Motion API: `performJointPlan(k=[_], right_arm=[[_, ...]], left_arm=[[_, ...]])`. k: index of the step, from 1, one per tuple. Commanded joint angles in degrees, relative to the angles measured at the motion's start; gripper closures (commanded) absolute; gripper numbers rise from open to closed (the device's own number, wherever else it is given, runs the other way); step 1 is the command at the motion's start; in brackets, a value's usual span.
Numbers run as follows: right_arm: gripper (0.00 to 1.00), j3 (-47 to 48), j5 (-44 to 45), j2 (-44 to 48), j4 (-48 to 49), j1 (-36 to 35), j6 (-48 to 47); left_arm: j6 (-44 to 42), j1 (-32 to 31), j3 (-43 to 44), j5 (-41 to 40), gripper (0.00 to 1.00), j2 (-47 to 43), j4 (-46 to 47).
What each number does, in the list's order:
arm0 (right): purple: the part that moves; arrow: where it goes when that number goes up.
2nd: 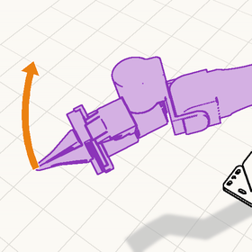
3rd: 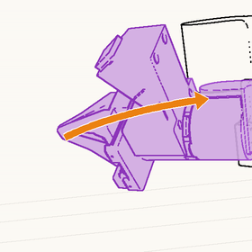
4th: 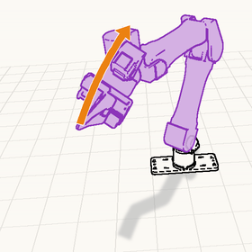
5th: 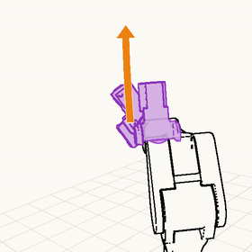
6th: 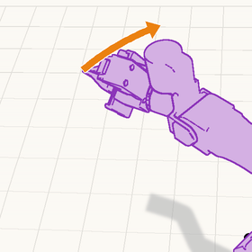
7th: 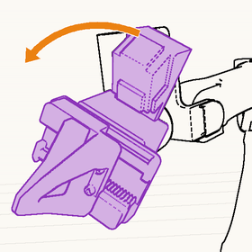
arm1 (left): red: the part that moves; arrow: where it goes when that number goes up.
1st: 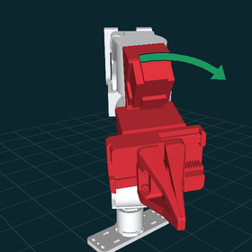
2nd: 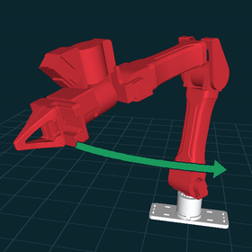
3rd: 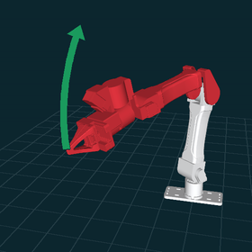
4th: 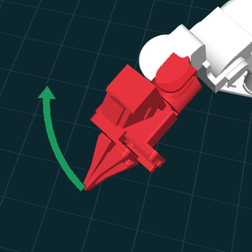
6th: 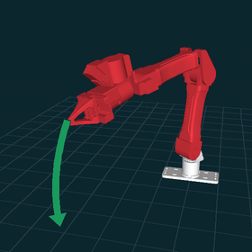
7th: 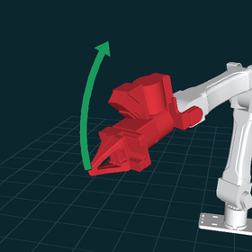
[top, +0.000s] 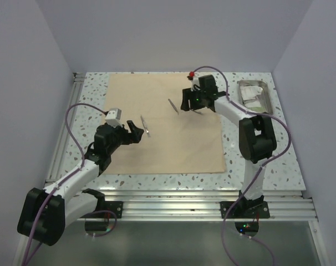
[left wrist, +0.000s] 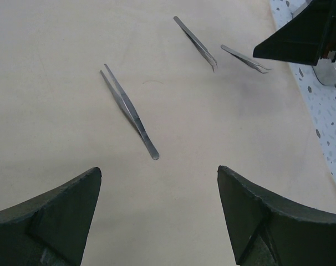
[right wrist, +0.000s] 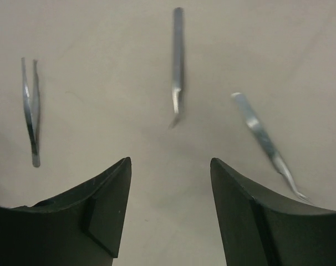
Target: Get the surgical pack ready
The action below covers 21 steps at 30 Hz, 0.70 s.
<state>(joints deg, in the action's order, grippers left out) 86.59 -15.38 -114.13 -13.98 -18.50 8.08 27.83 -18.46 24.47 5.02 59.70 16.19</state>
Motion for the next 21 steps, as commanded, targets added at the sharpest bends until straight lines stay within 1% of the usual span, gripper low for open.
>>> performJointPlan(k=[1, 3, 4, 6, 9, 10, 12, 15, 21], right_arm=[[0.36, 3.5, 3.9, -1.1, -4.2, -7.9, -2.7], [0.33, 2.8, 5.6, -1.6, -1.8, -11.3, 0.3], [0.32, 2.0, 6.3, -1.6, -0.9, -12.2, 1.5], [0.33, 1.8, 7.8, -2.4, 1.0, -14.9, 4.6], [0.35, 5.5, 11.7, -5.8, -1.3, -18.5, 5.7], [0.36, 8.2, 12.4, -6.8, -2.2, -19.3, 5.8], [0.37, 12.7, 14.0, -10.0, -5.3, -21.4, 6.0], [0.39, 16.6, 15.2, -12.3, -6.8, -23.3, 6.2], [0.43, 24.9, 16.6, -19.4, -11.5, -25.5, 6.5]], left_arm=[[-0.7, -0.3, 0.2, -3.5, 0.11, 0.1, 1.5], [-0.2, -0.3, 0.7, -4.9, 0.11, -0.1, -0.9], [0.6, -0.2, 0.8, -8.6, 0.11, -0.3, -1.7], [1.3, -0.3, 0.9, -11.2, 0.11, -1.2, -3.3], [2.6, -0.3, 1.2, -14.4, 0.11, -1.7, -4.8], [2.9, -0.2, 1.3, -15.4, 0.11, -1.6, -5.3], [3.2, -0.3, 1.6, -16.0, 0.11, -1.4, -6.0], [3.2, -0.2, 1.8, -16.1, 0.11, -1.3, -6.2], [3.2, -0.2, 1.7, -15.9, 0.11, -1.6, -6.3]])
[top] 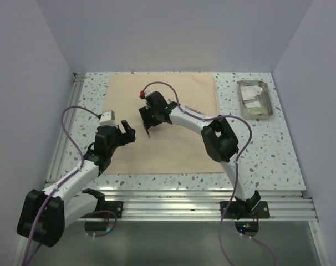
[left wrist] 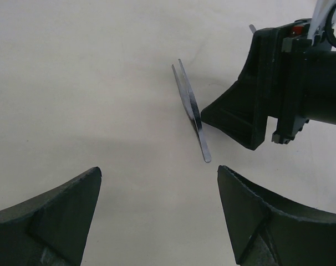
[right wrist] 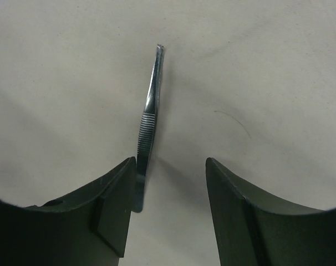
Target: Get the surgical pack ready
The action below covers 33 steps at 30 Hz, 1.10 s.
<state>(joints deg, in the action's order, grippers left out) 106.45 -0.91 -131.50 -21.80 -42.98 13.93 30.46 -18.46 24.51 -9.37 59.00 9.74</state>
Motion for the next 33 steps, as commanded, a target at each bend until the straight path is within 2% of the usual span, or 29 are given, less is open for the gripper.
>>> performJointPlan(k=[1, 5, 9, 14, 18, 24, 28, 33], right_arm=[[0.44, 5.8, 2.1, -2.6, -4.0, -1.2, 0.4], [0.46, 7.8, 2.9, -5.2, -5.3, -2.3, 0.5], [0.55, 11.9, 4.1, -8.1, -8.0, -2.8, 0.7], [0.79, 12.3, 4.4, -8.2, -8.0, -2.9, 1.4], [0.87, 8.9, 6.1, -0.8, -6.1, -2.3, 0.4], [0.89, 3.4, 2.1, 10.8, -5.3, 6.8, -1.1], [0.9, -0.8, 1.0, 18.7, -6.1, 18.5, -2.8], [0.9, -3.9, -2.0, 22.3, -5.5, 30.5, -5.1]], left_arm=[[0.5, -0.3, 1.8, -1.5, 0.11, -0.9, 0.2], [0.4, -0.3, 1.7, -1.5, 0.11, -1.2, 0.1], [0.4, -0.2, 1.7, -1.2, 0.11, -1.2, 0.1], [0.4, -0.3, 1.7, -0.9, 0.11, -0.9, 0.2], [0.4, -0.3, 1.6, -0.8, 0.11, -0.8, 0.4], [-0.1, -0.3, 1.7, -0.4, 0.11, -0.3, 0.5], [-0.3, -0.3, 1.7, 0.2, 0.11, 0.1, 0.5], [-0.1, -0.3, 1.4, 2.2, 0.12, 0.5, 1.3]])
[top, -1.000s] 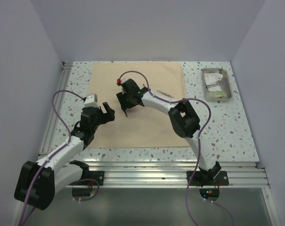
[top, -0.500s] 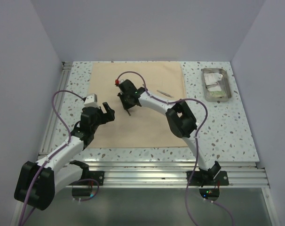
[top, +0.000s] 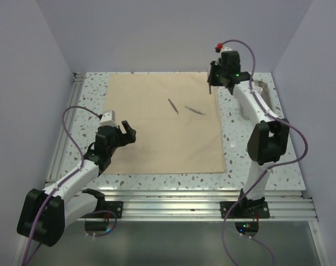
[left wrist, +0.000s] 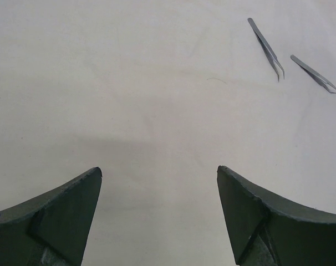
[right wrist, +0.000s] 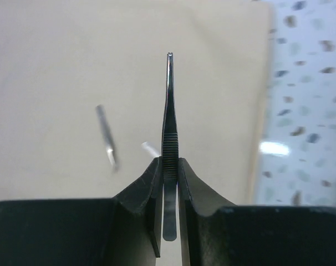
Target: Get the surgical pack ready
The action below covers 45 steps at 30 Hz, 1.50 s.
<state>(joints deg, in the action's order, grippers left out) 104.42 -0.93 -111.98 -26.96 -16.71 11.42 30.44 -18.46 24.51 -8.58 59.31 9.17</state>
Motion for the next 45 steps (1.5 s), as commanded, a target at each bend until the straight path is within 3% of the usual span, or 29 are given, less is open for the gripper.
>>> performJointPlan(k=[1, 7, 15, 23, 27, 30, 34, 39, 45], right_arm=[[0.9, -1.9, -2.2, 3.0, -0.2, 8.1, -2.7], [0.92, -5.3, -1.1, 2.7, 6.2, 18.4, -0.5], [0.91, -8.1, 3.7, -0.8, 11.7, 21.5, -7.3], [0.89, -9.4, 3.1, -4.6, 13.5, 24.6, -10.2], [0.87, -7.7, -2.7, -6.9, 13.9, 27.9, -13.3], [0.84, -6.2, -9.4, -8.6, 13.6, 30.8, -13.9], [0.79, -8.8, -9.3, -7.6, 15.4, 31.2, -15.4], [0.53, -10.3, -4.5, -6.7, 16.3, 31.2, -13.6], [0.52, -12.8, -4.9, -1.0, 17.6, 31.1, -8.0]], left_arm=[[-0.2, -0.3, 1.3, 1.6, 0.12, 0.3, 2.3], [-0.2, -0.3, 1.6, 1.9, 0.12, 0.0, 2.1], [0.2, -0.3, 1.4, 3.2, 0.12, -0.5, 2.3], [0.8, -0.3, 0.5, 4.9, 0.12, -0.6, 3.7], [1.0, -0.3, 0.4, 5.8, 0.12, -0.4, 3.9], [1.4, -0.3, -0.1, 6.6, 0.12, -0.7, 4.5], [1.8, -0.3, -0.8, 8.3, 0.12, 0.4, 6.1], [1.9, -0.3, 0.4, 8.3, 0.12, 2.3, 5.3], [1.4, -0.3, -0.1, 7.5, 0.11, 1.0, 5.4]])
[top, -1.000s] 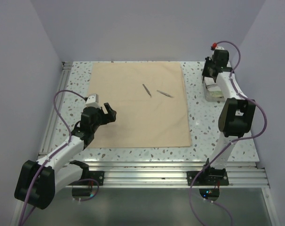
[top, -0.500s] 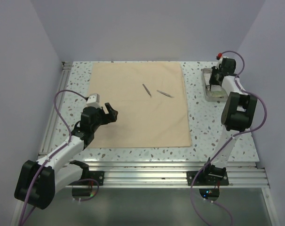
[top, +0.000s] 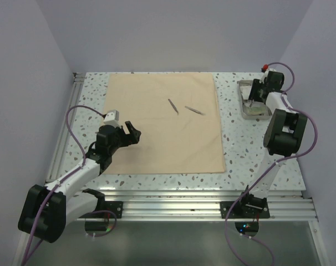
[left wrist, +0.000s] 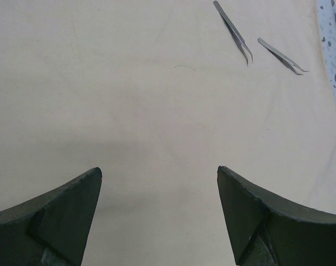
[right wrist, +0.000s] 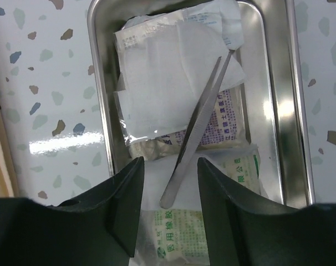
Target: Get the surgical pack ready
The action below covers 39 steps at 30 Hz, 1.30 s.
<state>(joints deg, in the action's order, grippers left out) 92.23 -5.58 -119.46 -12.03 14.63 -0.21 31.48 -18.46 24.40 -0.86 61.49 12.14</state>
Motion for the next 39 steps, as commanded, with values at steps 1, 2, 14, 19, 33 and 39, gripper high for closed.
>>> performJointPlan(k=[1, 2, 14, 19, 33, 39], right_arm=[[0.54, -1.2, -1.3, 8.1, 2.7, -0.5, 4.7], [0.54, -1.2, -2.7, 8.6, 1.8, -1.3, 6.3], [0.6, 5.2, 4.4, 2.8, -10.3, -7.8, 4.4], [0.59, 6.3, 8.2, 0.8, -12.3, -8.4, 4.3], [0.74, 4.6, 7.0, -2.5, -13.7, -8.7, 6.2], [0.89, -0.8, 7.7, 2.9, -12.6, -10.7, 7.2]], left_arm=[[0.2, -0.3, 0.1, -0.5, 0.11, -1.2, 2.4], [0.1, -0.3, 0.1, -0.6, 0.11, -1.3, 2.4], [-1.0, -0.3, -0.1, -1.4, 0.11, -1.9, 2.4], [-1.1, -0.3, -0.1, -1.4, 0.11, -1.8, 2.4], [-1.2, -0.3, -0.1, -1.0, 0.11, -1.7, 2.4], [-1.2, -0.3, 0.0, -1.1, 0.11, -1.7, 2.3]])
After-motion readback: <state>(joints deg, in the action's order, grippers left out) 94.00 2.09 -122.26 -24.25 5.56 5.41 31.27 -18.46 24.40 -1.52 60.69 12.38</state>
